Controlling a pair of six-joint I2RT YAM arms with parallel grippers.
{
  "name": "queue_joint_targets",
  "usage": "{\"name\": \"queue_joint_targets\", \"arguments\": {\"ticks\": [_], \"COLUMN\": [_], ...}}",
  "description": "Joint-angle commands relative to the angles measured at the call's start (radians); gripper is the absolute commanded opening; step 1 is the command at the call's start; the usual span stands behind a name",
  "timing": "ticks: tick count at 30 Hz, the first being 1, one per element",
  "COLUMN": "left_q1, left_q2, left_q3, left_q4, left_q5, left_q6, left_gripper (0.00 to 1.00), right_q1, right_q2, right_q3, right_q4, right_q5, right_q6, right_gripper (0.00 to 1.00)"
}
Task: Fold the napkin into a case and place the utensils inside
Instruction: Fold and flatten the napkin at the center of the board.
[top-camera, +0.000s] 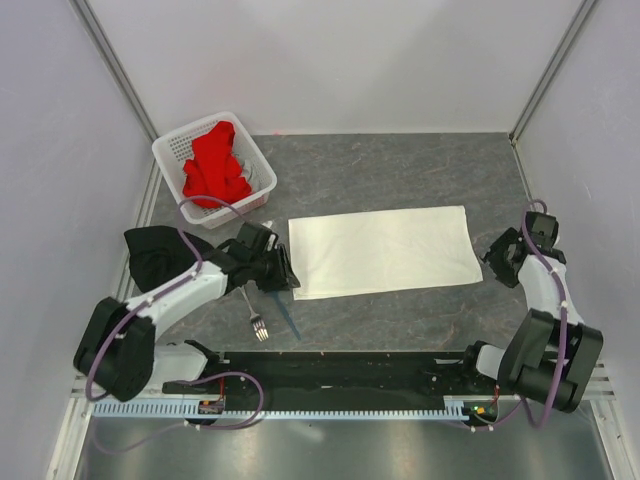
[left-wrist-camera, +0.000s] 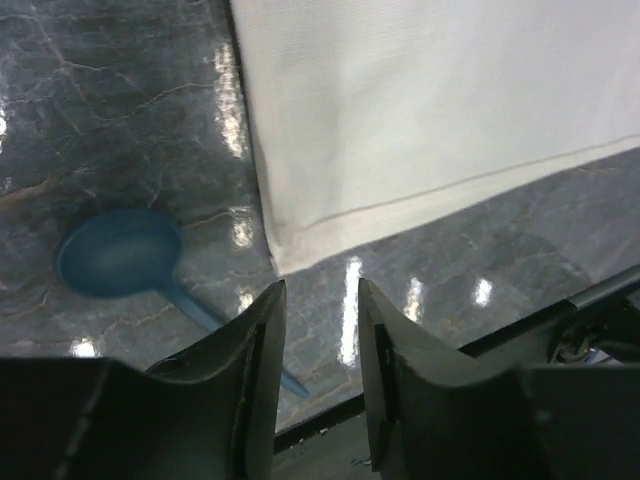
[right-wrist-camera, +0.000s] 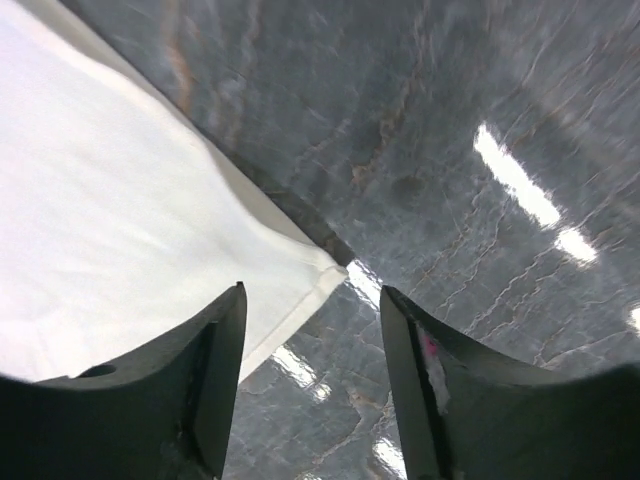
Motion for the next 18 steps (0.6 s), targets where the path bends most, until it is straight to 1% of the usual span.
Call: {"name": "queue_joint_targets", "arguments": {"ticks": [1,3,5,6,7,8,9,10,11,12,13,14,18], "left_q1": [0.002,0.008,0.009,0.009,0.009,0.009,0.009,0.009,0.009,0.009,0.009,0.009,0.009], "left_q2": [-0.157,-0.133,-0.077,-0.035,0.037,0.077,0.108,0.163,0.185,0.202,0.222,0.248,0.317], "left_q3": [0.022,0.043,0.101,0.126,0.172,0.187,0.200,0.218,0.223,0.223,0.218,0.214,0.198], "left_q4": [-0.057,-0.054,-0.061,-0.066,-0.074,-0.071,-0.062,-0.048,-0.040,-0.034,-0.026,-0.010,0.026], "left_q5": [-0.029,-0.020,-0.017,0.004,0.012,0.015,0.024,0.030,0.032,0.030,0.030,0.027,-0.006], "left_q6": [0.022,0.019,0.034,0.044,0.054,0.062,0.065,0.065,0.068,0.064,0.065,0.064,0.067], "left_gripper": [0.46,0.48,0.49,0.49,0.48,0.44,0.40,0.37,0.34,0.34,0.34,0.34,0.34], "right_q1": [0.034,0.071,0.098,0.124,0.137,0.151,0.180,0.192,0.198,0.198,0.197,0.197,0.186], "right_q2": [-0.117,-0.112,-0.083,-0.042,-0.017,0.006,0.049,0.067,0.083,0.104,0.115,0.123,0.149], "right_q3": [0.105,0.115,0.140,0.146,0.152,0.158,0.163,0.166,0.163,0.157,0.148,0.142,0.091], "right_q4": [-0.024,-0.001,0.006,0.022,0.030,0.035,0.045,0.053,0.059,0.076,0.081,0.087,0.125], "right_q5": [0.039,0.034,0.027,-0.010,-0.025,-0.041,-0.041,-0.046,-0.052,-0.062,-0.061,-0.053,-0.018], "right_q6": [-0.041,-0.042,-0.045,-0.044,-0.044,-0.044,-0.041,-0.042,-0.036,-0.025,-0.022,-0.021,-0.010], "right_gripper": [0.71,0.73,0.73,0.73,0.72,0.70,0.66,0.60,0.59,0.57,0.52,0.50,0.49]}}
